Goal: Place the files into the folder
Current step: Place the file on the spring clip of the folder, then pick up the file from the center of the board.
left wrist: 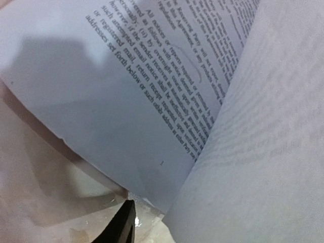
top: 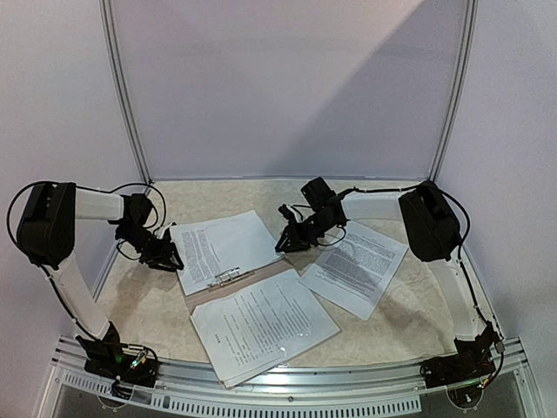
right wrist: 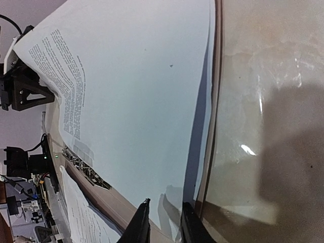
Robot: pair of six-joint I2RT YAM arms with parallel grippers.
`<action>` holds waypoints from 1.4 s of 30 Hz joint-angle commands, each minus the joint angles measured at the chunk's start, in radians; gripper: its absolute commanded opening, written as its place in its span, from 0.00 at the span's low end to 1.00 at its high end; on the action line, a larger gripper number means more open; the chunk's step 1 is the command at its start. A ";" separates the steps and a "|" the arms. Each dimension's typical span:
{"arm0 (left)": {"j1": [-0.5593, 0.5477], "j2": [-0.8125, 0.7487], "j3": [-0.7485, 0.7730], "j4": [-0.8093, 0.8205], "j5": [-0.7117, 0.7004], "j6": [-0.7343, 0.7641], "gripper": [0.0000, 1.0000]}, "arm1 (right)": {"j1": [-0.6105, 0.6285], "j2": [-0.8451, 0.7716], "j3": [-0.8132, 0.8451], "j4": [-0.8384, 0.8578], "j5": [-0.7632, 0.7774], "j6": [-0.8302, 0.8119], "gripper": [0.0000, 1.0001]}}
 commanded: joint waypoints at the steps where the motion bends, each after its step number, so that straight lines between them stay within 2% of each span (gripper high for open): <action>1: 0.003 -0.039 0.004 -0.014 -0.058 0.003 0.42 | 0.006 -0.034 0.059 -0.041 0.019 -0.028 0.23; 4: 0.010 -0.049 0.008 -0.018 -0.082 0.002 0.46 | 0.002 -0.040 0.084 -0.065 0.021 -0.039 0.26; 9: 0.018 -0.065 0.022 -0.031 -0.092 -0.003 0.53 | -0.020 -0.079 0.091 -0.047 0.055 -0.015 0.37; 14: 0.048 -0.077 0.024 -0.033 -0.098 -0.007 0.60 | -0.034 -0.088 0.093 -0.053 0.142 0.020 0.37; 18: 0.063 -0.093 0.041 -0.036 -0.097 -0.010 0.58 | -0.035 -0.064 0.106 -0.068 0.162 0.046 0.33; 23: 0.084 -0.138 0.055 -0.034 -0.128 0.001 0.57 | -0.058 -0.112 0.055 -0.115 0.317 0.057 0.32; 27: 0.093 -0.175 0.058 -0.024 -0.148 0.010 0.57 | -0.120 -0.264 -0.105 -0.087 0.413 0.102 0.35; 32: 0.077 -0.181 0.141 -0.047 -0.123 0.055 0.56 | -0.249 -0.468 -0.365 -0.101 0.493 0.173 0.40; 37: -0.064 -0.161 0.280 -0.106 -0.116 0.129 0.56 | -0.366 -0.644 -0.644 -0.114 0.556 0.219 0.48; 42: -0.210 -0.137 0.369 -0.128 -0.124 0.155 0.57 | -0.505 -0.742 -0.858 -0.014 0.534 0.261 0.54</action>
